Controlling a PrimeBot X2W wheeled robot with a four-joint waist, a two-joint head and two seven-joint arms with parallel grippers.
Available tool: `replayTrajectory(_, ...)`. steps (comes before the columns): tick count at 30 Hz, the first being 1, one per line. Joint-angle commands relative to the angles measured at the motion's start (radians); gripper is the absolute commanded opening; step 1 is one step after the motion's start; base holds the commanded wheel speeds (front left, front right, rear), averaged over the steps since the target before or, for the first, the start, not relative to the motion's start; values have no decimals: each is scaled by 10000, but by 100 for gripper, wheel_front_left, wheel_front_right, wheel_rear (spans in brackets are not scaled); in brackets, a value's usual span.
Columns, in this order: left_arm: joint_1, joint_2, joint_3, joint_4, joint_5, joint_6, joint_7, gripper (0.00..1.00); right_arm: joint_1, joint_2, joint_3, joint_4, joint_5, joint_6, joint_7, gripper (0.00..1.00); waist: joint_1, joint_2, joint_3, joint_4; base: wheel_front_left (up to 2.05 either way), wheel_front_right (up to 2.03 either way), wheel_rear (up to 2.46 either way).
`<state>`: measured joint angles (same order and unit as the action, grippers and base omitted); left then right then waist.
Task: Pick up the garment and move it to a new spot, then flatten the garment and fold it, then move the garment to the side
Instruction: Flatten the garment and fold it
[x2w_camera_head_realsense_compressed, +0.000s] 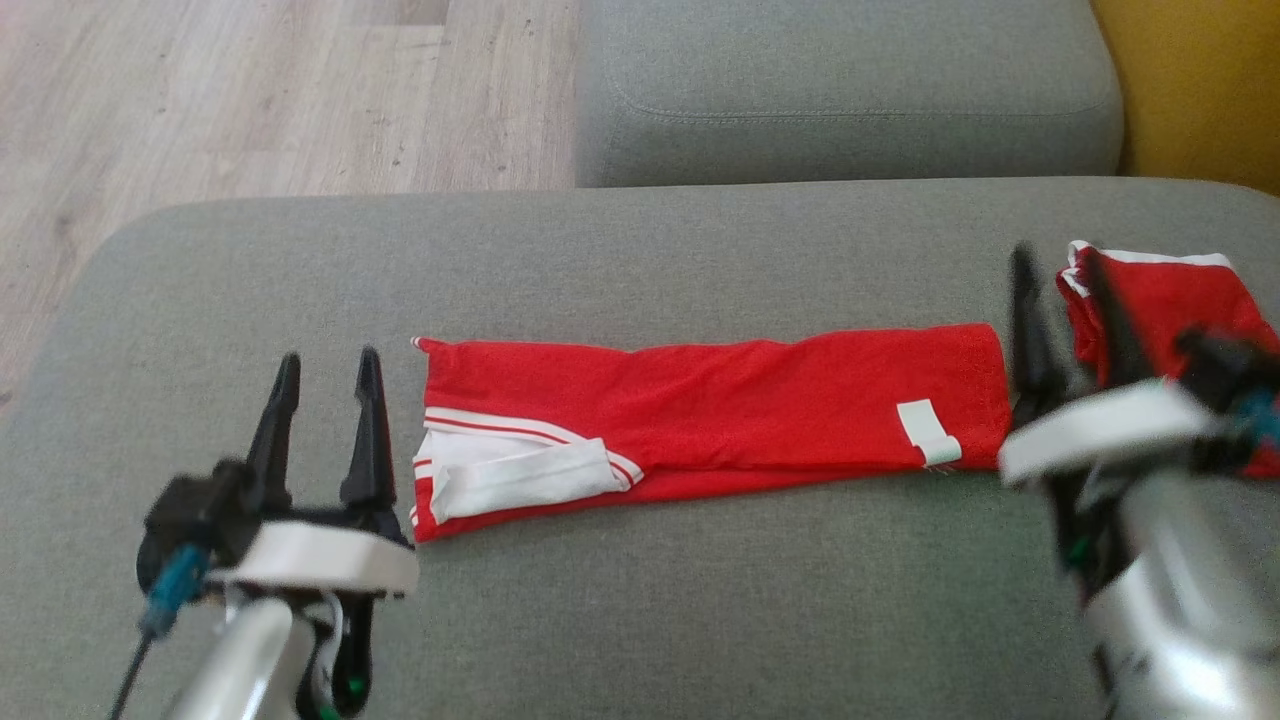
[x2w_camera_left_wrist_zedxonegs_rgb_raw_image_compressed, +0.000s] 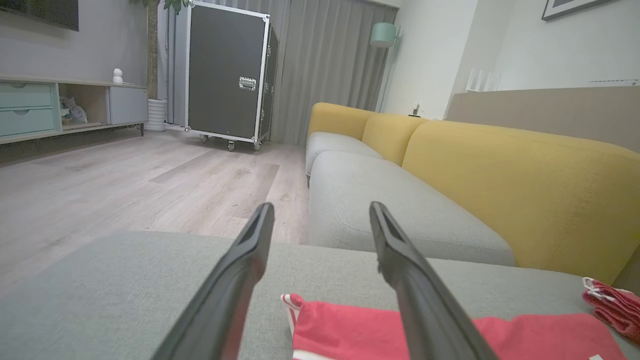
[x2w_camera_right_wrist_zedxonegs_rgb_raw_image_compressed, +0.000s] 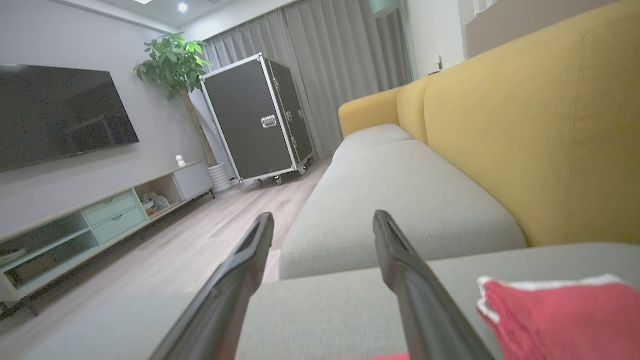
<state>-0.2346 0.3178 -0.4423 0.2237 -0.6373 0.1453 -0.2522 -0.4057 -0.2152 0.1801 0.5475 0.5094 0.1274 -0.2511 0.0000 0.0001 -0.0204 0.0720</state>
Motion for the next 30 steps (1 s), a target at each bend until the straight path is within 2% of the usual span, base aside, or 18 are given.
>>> replayTrajectory(1,-326,-9,736,-359,232,-107,-93,100,255,316,-51,-599,-426,33,-104,100,0,-1,9,7,0,0,0)
replayTrajectory(3,124,-414,1219,-396,776,-384,-94,100,936,790,-453,-1110,-1237,33,-105,100,0,-1,45,-3,0,0,0)
replayTrajectory(7,797,-1259,2090,-326,1644,-869,-94,100,1803,1357,-904,-1635,-1949,33,-105,100,0,-1,138,-6,0,0,0)
replayTrajectory(10,1026,-1739,2571,-144,2161,-1307,-94,100,2101,1511,-942,-1711,-2255,33,-105,100,0,-1,169,-3,0,0,0)
replayTrajectory(18,804,-2417,3371,140,2992,-2153,-95,100,1735,1610,-1170,-1512,-2516,33,-106,100,0,-1,616,148,0,0,0)
replayTrajectory(24,336,-2616,3481,301,3249,-2430,-95,100,865,1617,-2382,-130,-3235,33,271,100,0,-1,1167,344,0,0,0)
replayTrajectory(30,-96,-2666,3220,574,3392,-2592,-95,100,-139,1637,-3933,1806,-4065,33,661,100,0,-1,1624,602,0,0,0)
